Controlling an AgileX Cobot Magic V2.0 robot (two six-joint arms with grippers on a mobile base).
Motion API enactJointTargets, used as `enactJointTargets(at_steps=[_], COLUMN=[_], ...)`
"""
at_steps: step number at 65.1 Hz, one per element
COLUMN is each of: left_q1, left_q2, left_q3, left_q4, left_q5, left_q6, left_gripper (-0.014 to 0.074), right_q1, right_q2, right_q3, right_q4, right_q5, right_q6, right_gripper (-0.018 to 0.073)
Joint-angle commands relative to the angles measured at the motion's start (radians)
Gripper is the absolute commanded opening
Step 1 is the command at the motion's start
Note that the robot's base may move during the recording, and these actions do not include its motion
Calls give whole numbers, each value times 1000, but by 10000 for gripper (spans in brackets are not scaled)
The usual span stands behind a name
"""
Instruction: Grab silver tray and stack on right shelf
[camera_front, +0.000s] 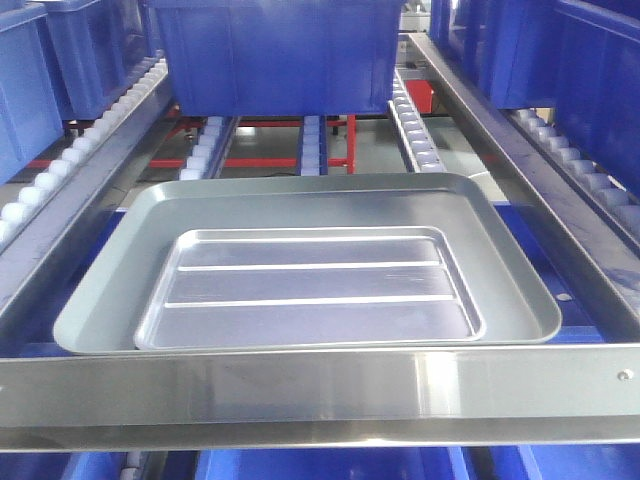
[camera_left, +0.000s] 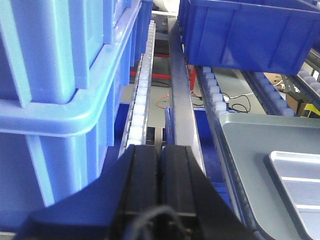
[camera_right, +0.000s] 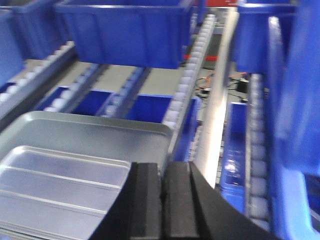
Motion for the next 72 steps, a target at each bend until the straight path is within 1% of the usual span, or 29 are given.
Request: enactJointTargets(at_steps=[1,6,10,15,24,28,32,46,50,53,56,58,59,61,67,72], left_q1=[1,1,1,1,1,1,1,1,1,1,1,1,1,1,1,1], left_q2=[-13,-13,-13,-13,-13,-13,-13,-13,-13,-13,-13,-13,-13,-13,-13,-13], left_q3=[20,20,20,20,20,20,20,20,20,20,20,20,20,20,20,20], left_q4=[-10,-10,-10,-10,-10,-10,-10,-10,-10,-10,-10,-10,-10,-10,-10,-10], left_q5=[-94,-94,-94,-94,-94,-94,-94,-94,-94,-94,-94,-94,-94,-94,-94,-94], left_q6=[3,3,3,3,3,3,3,3,3,3,3,3,3,3,3,3], left_gripper=[-95,-94,-95,-94,-94,-95,-95,-95,-95,-95,-95,-94,-95,-95,-95,-95], right_q1=[-70,-135,-186,-254,-339,-345,-344,-344,-344,-344,-344,-344,-344,-344,-344,-344], right_q2=[-19,-65,-120,-208,-341,-368,-361,-359,-359,-359,-359,-359,-359,-359,-359,-359], right_q3=[41,128,185,240,307,311,311,311,311,311,311,311,311,311,311,311], right_q4=[-24,-24,-24,-24,1,2,2,3,32,73,151,207,238,276,325,327], right_q5=[-173,-249,-278,-277,-275,-241,-237,-272,-282,-281,-273,-270,-268,-268,-265,-242], right_q6=[-22,-47,-51,-51,-51,-51,-51,-51,-52,-62,-107,-156,-199,-250,-348,-369], right_gripper=[56,56,56,56,56,56,56,56,56,56,56,56,56,56,56,56])
